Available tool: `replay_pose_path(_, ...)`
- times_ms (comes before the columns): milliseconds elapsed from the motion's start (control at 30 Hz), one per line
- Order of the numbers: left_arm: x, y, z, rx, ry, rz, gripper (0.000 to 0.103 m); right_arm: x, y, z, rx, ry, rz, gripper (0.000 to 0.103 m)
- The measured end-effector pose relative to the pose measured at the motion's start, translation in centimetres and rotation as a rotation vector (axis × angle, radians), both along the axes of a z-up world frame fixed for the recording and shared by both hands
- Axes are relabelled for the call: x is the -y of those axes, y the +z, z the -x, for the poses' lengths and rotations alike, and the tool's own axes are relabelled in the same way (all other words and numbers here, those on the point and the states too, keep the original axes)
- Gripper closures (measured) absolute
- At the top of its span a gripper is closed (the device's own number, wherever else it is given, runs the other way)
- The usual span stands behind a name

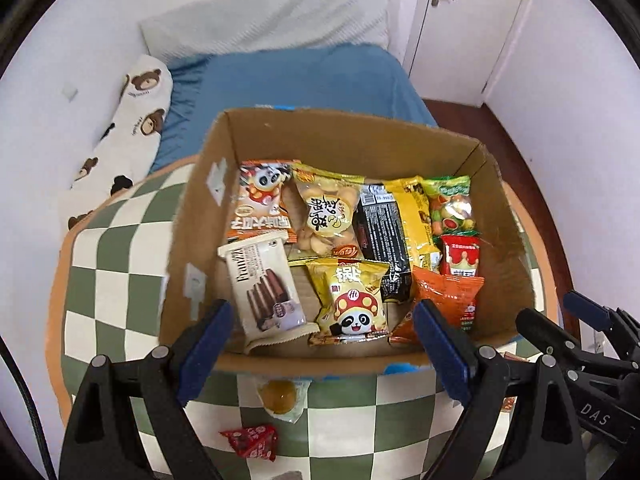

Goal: Organize snacks
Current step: 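Move both tools back over the remaining snacks on the mat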

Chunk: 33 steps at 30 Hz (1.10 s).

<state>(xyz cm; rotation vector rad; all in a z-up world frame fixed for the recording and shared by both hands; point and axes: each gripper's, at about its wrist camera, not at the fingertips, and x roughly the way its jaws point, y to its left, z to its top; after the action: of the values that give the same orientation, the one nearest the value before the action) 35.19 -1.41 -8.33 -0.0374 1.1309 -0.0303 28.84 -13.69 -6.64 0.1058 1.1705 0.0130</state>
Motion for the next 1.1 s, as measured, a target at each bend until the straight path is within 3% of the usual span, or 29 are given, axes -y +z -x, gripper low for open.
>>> replay_pose_path(400,-0.3,5.1,9.0,0.164,-0.026,-0.057,0.011,-2.4,5.8,7.5,0.167,0.032,0.034,0.018)
replay_pose_path(567,-0.6,7.3,11.8,0.211,-0.021,-0.044,0.011,-3.2,8.6,11.1,0.231,0.039,0.023,0.018)
replay_pose_path(833,-0.9,9.4,14.8,0.265,-0.012,-0.044,0.011,-3.4,11.4,15.0,0.288,0.022,-0.044,0.018)
replay_pose_path(1100,-0.8,10.0,16.3,0.285,-0.013,-0.053,0.011,-3.1,12.4,16.7,0.310,0.013,-0.061,0.018)
